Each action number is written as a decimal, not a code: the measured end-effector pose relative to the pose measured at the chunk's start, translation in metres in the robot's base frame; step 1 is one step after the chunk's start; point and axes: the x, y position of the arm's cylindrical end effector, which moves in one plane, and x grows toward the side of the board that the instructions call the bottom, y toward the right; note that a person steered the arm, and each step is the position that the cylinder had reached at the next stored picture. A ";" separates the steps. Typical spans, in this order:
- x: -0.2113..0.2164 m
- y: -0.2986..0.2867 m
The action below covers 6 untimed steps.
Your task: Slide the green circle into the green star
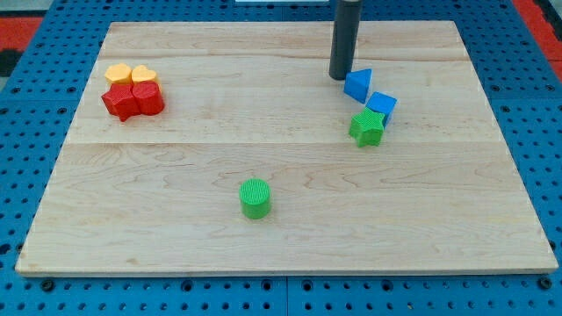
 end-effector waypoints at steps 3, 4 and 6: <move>0.164 -0.191; 0.208 -0.150; 0.214 -0.070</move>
